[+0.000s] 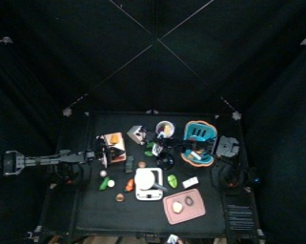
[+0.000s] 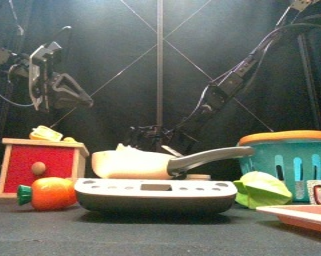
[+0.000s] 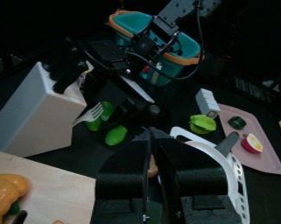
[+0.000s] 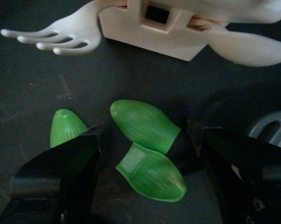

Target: Grab corn husk

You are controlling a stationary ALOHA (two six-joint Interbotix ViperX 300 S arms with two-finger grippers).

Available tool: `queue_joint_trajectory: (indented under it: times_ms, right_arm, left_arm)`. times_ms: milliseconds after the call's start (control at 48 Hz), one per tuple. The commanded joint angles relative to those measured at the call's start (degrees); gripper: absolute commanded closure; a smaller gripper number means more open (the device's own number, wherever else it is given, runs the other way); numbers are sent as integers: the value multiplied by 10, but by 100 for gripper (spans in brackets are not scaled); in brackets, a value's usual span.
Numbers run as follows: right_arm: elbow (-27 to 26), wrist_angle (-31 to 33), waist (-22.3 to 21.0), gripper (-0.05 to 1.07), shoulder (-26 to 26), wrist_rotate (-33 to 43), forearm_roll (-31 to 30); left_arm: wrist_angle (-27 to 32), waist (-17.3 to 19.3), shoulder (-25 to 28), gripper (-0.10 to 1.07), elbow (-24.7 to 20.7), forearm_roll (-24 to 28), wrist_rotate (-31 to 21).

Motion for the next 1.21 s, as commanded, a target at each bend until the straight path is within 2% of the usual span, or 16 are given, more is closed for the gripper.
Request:
queue_joint_trajectory:
  times_ms: [0, 292, 625, 938, 1188]
  right_arm:
    - [-4, 4, 2, 2, -7, -3, 0]
    - [-4, 12, 7, 6, -7, -3, 0]
    - [-2, 17, 8, 31, -7, 4, 0]
    - [4, 61, 33, 34, -25, 4, -1]
    - [10, 65, 42, 34, -53, 5, 3]
  left_arm:
    - [-5, 1, 0, 48, -5, 0, 1]
    - [-5, 1, 0, 48, -5, 1, 1]
    - [-5, 2, 0, 48, -5, 1, 1]
    - [-3, 1, 0, 48, -4, 0, 0]
    - [-3, 1, 0, 48, -4, 0, -1]
